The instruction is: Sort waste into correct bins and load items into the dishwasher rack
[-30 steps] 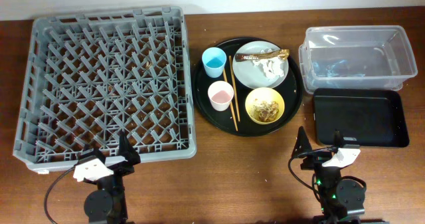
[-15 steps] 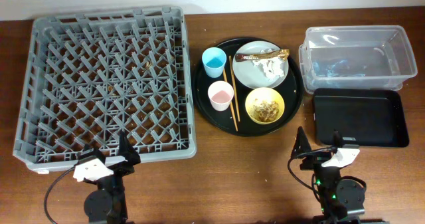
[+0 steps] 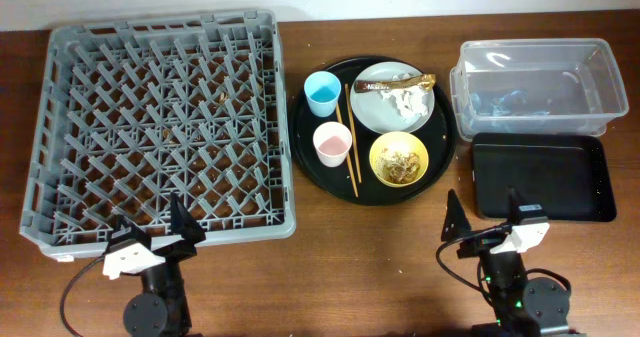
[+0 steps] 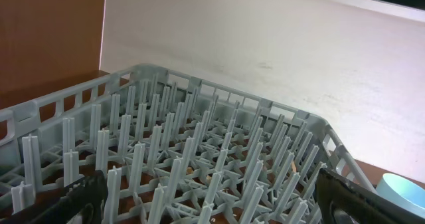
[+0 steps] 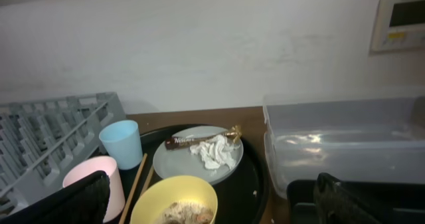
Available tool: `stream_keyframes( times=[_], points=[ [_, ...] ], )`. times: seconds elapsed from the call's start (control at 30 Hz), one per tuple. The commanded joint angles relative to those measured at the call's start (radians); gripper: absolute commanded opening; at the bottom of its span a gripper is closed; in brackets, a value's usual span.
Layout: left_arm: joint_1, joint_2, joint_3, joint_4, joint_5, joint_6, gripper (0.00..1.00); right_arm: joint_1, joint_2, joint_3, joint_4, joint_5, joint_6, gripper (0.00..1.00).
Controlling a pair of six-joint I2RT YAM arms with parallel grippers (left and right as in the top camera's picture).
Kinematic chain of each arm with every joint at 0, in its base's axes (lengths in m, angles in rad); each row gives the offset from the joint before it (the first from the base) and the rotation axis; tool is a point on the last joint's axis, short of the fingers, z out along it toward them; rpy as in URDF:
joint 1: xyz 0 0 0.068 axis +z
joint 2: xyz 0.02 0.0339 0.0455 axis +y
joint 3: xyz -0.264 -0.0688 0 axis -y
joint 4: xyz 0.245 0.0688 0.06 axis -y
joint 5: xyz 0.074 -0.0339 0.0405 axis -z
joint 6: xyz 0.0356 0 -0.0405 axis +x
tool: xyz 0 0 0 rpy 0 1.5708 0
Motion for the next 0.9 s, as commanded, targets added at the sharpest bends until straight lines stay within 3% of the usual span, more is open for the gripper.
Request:
stream_keyframes(
  times=[0.0, 0.07, 0.2, 0.27, 0.33, 0.43, 0.53, 0.57, 0.6, 0.67, 0.7, 0.77, 0.87],
  points=[
    [0.004, 0.008, 0.084, -0.006, 0.027, 0.020, 0.99, -0.006, 0.074, 0.088, 0.000, -0.002, -0.023, 0.99],
    [0.002, 0.058, 0.172, -0.098, 0.034, 0.063, 0.99, -0.006, 0.217, 0.193, 0.001, -0.002, -0.023, 0.98],
    [0.002, 0.352, 0.470, -0.206, 0.034, 0.154, 0.99, -0.006, 0.628, 0.549, -0.066, -0.025, -0.071, 0.98],
    [0.002, 0.558, 0.674, -0.347, 0.033, 0.154, 0.99, -0.006, 0.928, 0.884, -0.266, -0.051, -0.071, 0.98],
    [0.002, 0.743, 0.827, -0.437, 0.034, 0.154, 0.99, -0.005, 1.271, 1.299, -0.573, -0.052, -0.070, 0.98],
    [0.002, 0.856, 0.853, -0.440, 0.035, 0.153, 0.99, -0.006, 1.706, 1.823, -0.962, -0.090, -0.070, 0.98],
    [0.002, 0.929, 0.852, -0.448, 0.071, 0.153, 0.99, -0.005, 1.885, 1.891, -0.866, -0.278, -0.051, 0.99],
    [0.002, 0.956, 0.853, -0.455, 0.071, 0.153, 0.99, 0.004, 1.951, 1.891, -0.818, -0.317, -0.007, 0.89],
    [0.002, 0.995, 0.853, -0.482, 0.071, 0.153, 0.99, 0.032, 2.005, 1.891, -0.812, -0.204, 0.135, 0.95],
    [0.002, 1.052, 0.852, -0.499, 0.071, 0.153, 0.99, 0.125, 2.076, 1.891, -0.859, 0.193, 0.493, 0.92],
    [0.002, 1.078, 0.852, -0.499, 0.071, 0.153, 0.99, 0.163, 2.103, 1.891, -0.871, 0.301, 0.603, 0.91],
    [0.002, 1.133, 0.852, -0.499, 0.071, 0.153, 0.99, 0.192, 2.186, 1.891, -0.880, 0.336, 0.732, 0.87],
    [0.002, 1.192, 0.852, -0.499, 0.071, 0.153, 0.99, 0.185, 2.258, 1.891, -0.867, 0.335, 0.755, 0.86]
  ],
)
